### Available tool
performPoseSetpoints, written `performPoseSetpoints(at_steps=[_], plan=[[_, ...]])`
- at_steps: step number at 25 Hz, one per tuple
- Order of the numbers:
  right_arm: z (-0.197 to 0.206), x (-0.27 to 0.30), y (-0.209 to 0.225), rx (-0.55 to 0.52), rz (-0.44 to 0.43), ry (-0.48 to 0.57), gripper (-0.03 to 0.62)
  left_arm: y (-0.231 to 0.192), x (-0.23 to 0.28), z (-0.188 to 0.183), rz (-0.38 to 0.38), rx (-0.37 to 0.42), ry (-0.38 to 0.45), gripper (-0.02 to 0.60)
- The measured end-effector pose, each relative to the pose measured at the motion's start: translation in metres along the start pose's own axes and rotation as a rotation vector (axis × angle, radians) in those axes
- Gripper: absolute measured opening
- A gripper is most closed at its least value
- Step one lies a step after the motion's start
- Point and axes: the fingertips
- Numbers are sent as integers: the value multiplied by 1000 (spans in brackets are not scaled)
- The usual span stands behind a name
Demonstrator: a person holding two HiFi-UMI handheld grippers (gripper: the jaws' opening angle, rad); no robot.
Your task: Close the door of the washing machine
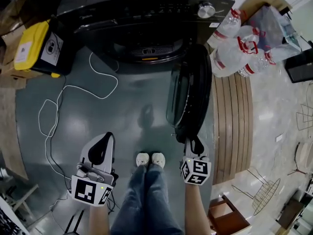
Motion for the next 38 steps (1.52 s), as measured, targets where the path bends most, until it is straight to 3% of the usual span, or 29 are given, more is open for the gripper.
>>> performPoseSetpoints(at_steps=[7,14,19,26,33,34,35,38], plan=[[-7,22,-71,62,-86,-47,123,-26,-12,-23,-106,-17,43,-2],[-27,53,-146,54,-211,-93,158,-64,-26,-40,-183,-35,73,-2],[-43,79,-198,38,-290,-120,167,-101,-25,-48,-189,-53,88,-2],[-79,128,-262,25,-337,-93,170,-171,-7,-66,-149,-58,119,-2],[-128,178,-301,-59,-352,-37,113,-225,4,-73,-146,-81,118,-2],[-136,185,-302,-67,-339,-23,30,-230,6,-73,-147,-87,116,-2],[-144,193,-304,-73,-331,-13,9,-235,8,-72,-148,-92,116,-2],[-166,216,-310,-104,-331,10,11,-248,18,-72,-144,-102,113,-2]])
Point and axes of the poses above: the fingertips, and each gripper's own axes: x forward along the fingers, y to its right, z out of its underside
